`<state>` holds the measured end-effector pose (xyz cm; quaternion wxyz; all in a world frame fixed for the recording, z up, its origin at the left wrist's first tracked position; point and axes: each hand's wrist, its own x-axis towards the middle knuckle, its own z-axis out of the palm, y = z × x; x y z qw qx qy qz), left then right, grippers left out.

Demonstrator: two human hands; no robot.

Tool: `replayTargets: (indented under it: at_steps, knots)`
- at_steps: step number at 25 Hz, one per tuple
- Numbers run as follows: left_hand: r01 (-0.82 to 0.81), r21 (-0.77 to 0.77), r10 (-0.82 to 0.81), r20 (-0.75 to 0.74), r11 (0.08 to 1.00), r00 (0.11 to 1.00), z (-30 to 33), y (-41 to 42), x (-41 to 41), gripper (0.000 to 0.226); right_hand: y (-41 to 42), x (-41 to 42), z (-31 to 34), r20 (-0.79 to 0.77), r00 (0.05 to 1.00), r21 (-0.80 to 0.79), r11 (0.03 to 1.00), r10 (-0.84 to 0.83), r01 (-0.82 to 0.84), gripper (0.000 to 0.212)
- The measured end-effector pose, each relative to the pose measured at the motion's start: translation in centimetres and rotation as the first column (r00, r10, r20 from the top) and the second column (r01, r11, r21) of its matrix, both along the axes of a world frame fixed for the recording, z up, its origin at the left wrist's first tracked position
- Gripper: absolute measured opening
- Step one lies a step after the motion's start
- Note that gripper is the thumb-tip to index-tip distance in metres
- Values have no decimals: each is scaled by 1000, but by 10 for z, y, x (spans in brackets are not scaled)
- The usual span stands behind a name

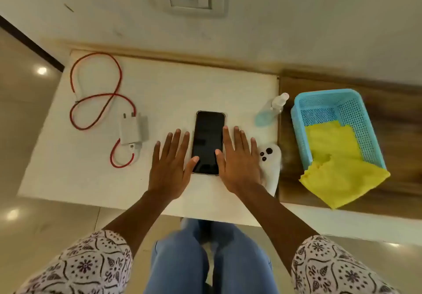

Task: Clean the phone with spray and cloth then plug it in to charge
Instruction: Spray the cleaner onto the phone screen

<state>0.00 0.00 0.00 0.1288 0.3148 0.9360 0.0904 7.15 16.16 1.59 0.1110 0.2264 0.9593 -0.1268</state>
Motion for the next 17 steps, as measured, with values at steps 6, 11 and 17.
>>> replayTargets:
  at_steps: [6,11,17]
  knots:
    - [-10,54,15,-103,998,995,-21,-6,16,67,-4,0,-5,-10,1000,79,997,16,-15,63]
    - [38,12,-36,-125,999,992,-28,-12,16,74,2,0,9,-8,999,82,996,43,-42,58]
    - [105,-60,-113,-159,993,981,-30,-18,18,84,41,62,70,-519,842,33,980,-149,194,31]
